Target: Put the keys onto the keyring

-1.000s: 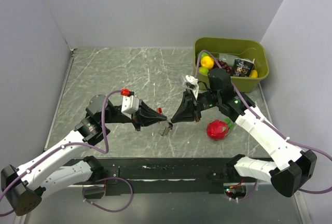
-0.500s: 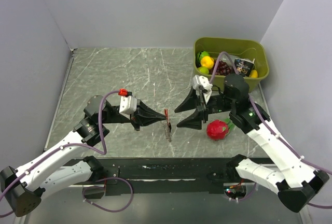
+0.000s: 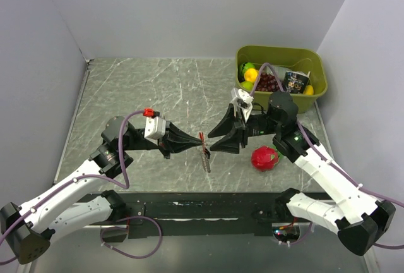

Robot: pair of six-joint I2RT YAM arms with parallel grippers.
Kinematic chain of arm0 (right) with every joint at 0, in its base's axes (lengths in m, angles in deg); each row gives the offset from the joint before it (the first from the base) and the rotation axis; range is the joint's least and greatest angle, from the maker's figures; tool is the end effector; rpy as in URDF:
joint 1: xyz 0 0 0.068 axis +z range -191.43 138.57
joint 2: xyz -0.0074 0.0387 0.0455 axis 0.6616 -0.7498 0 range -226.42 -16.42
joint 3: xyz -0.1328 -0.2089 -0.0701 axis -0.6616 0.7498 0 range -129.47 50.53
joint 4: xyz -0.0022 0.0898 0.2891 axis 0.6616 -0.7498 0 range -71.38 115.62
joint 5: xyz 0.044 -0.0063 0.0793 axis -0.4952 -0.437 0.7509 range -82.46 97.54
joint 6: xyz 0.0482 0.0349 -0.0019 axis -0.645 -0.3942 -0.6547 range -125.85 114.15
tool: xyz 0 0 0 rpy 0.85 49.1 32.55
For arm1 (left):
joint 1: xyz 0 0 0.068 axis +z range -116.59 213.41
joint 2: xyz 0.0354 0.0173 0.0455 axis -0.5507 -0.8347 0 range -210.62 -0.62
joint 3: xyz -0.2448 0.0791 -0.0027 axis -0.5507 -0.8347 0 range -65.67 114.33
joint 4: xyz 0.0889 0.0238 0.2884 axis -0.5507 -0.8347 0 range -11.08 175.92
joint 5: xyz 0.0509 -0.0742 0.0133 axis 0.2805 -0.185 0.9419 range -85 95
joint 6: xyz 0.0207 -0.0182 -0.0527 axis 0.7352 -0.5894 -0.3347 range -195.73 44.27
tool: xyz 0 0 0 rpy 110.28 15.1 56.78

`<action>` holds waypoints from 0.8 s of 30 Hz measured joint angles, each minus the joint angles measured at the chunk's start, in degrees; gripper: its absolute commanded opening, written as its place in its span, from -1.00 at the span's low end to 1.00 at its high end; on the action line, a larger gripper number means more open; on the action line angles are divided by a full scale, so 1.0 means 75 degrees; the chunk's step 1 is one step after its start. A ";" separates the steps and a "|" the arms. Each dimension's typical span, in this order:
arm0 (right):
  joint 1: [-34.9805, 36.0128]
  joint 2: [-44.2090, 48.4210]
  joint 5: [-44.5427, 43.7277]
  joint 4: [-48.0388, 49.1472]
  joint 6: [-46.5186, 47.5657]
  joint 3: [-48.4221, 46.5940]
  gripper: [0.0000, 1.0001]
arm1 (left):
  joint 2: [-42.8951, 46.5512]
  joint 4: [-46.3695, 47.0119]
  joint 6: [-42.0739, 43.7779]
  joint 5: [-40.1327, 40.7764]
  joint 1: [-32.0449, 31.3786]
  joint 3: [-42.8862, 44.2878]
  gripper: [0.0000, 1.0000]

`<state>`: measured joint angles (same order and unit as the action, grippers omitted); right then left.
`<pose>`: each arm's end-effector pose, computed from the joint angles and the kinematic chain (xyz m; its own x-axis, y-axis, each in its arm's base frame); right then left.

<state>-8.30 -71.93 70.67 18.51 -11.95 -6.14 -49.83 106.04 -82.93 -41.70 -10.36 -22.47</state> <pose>0.1966 0.1749 0.3739 -0.1915 -0.0676 -0.9792 -0.9752 -0.0997 0.1976 0.1602 -0.1973 0.3561 0.0513 -0.1682 -0.9844 0.9984 -0.0142 0.0544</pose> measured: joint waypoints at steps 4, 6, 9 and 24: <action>0.0140 -0.0017 -0.0079 0.0297 -0.0239 0.0017 0.14 | 0.0000 0.0023 0.0000 0.0000 0.0000 0.0000 -0.97; 0.0201 -0.0020 -0.0102 0.0466 -0.0329 0.0020 0.11 | 0.0000 0.0020 0.0000 0.0003 0.0000 0.0000 -0.98; 0.0326 -0.0047 -0.0146 0.0606 -0.0408 0.0020 -0.16 | 0.0000 0.0020 0.0000 0.0003 0.0000 0.0000 -0.98; 0.0592 -0.0338 -0.0425 0.0210 -0.0210 0.0015 -0.88 | 0.0050 -0.0017 0.0000 0.0163 0.0006 -0.0032 -0.98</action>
<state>-3.86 -74.47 67.48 20.08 -13.53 -6.03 -49.46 105.91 -82.93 -40.48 -10.31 -22.71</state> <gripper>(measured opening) 0.173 0.020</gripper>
